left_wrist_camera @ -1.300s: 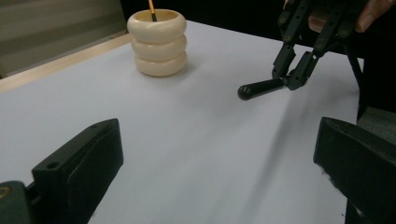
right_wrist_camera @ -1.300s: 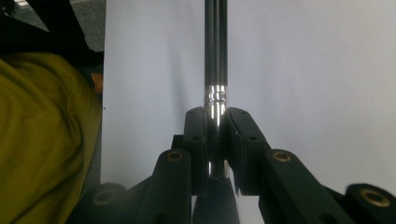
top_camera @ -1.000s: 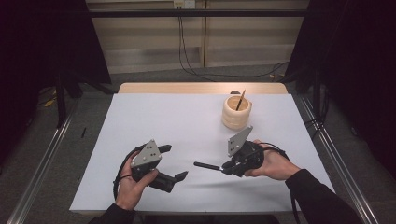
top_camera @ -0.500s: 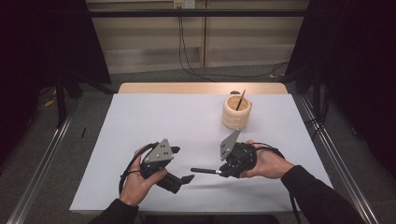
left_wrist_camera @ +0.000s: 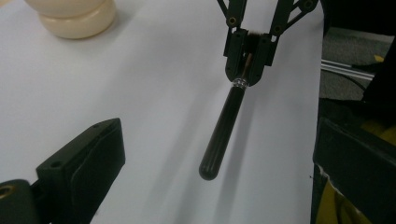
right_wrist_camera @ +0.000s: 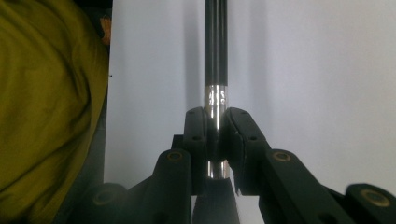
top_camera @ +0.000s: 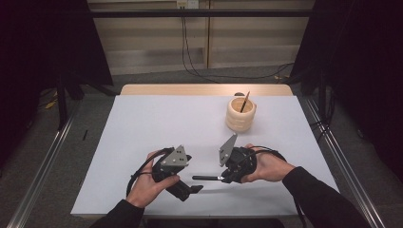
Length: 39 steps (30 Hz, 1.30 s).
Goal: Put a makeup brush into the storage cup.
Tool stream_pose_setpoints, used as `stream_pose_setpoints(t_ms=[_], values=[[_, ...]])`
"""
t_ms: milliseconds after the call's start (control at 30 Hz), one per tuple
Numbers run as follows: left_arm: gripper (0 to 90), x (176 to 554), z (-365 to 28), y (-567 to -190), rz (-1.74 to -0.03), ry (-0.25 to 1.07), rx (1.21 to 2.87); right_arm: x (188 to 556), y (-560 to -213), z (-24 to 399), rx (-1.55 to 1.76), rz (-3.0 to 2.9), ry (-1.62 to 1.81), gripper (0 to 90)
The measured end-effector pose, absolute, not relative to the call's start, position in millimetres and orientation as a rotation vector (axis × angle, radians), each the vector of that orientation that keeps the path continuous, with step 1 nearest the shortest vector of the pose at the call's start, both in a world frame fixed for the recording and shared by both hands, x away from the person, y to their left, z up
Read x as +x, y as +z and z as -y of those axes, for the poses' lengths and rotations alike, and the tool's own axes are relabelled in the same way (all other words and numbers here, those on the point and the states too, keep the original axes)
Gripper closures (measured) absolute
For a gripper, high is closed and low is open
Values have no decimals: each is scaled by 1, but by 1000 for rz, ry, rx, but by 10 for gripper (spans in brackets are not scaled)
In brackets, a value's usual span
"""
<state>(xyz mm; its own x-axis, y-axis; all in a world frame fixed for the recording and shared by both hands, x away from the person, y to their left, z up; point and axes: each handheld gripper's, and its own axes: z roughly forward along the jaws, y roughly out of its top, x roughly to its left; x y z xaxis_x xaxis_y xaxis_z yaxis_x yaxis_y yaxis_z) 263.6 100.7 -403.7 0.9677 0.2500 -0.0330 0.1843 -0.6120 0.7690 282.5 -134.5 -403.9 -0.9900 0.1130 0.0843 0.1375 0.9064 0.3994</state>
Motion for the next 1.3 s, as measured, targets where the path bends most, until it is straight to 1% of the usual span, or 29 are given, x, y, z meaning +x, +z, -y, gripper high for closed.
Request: stream_pose_setpoints(t_ms=[133, 333, 400, 500, 600, 667, 700, 767, 867, 967, 1033, 1100, 1300], values=[[23, 264, -96, -404, -315, 106, 2265, 283, -405, 132, -183, 3012, -627, 777], [30, 266, -89, -403, -273, 114, 2315, 284, -405, 129, -150, 3015, -619, 777], [42, 267, -88, -402, -239, 121, 2353, 283, -405, 128, -160, 3013, -613, 777], [67, 266, -81, -405, -245, 101, 2395, 284, -405, 127, -152, 3015, -614, 777], [97, 266, -77, -409, -246, 128, 2426, 284, -405, 127, -132, 3013, -634, 777], [99, 268, -76, -410, -221, 95, 2463, 284, -403, 127, -145, 3020, -624, 777], [121, 267, -75, -410, -214, 115, 2471, 284, -402, 127, -140, 3012, -630, 777], [193, 268, -74, -410, -205, 103, 2490, 284, -401, 127, -137, 3011, -634, 777], [226, 268, -71, -410, -201, 67, 2533, 283, -401, 127, -140, 3010, -633, 777], [344, 269, -70, -409, -194, 37, 2548, 283, -401, 126, -139, 3009, -638, 777], [370, 269, -69, -409, -208, 38, 2550, 284, -401, 125, -120, 3015, -642, 777], [451, 270, -69, -409, -196, 20, 2559, 283, -401, 125, -118, 3009, -641, 777], [586, 270, -68, -409, -182, 7, 2561, 283, -402, 124, -107, 3006, -655, 777]])
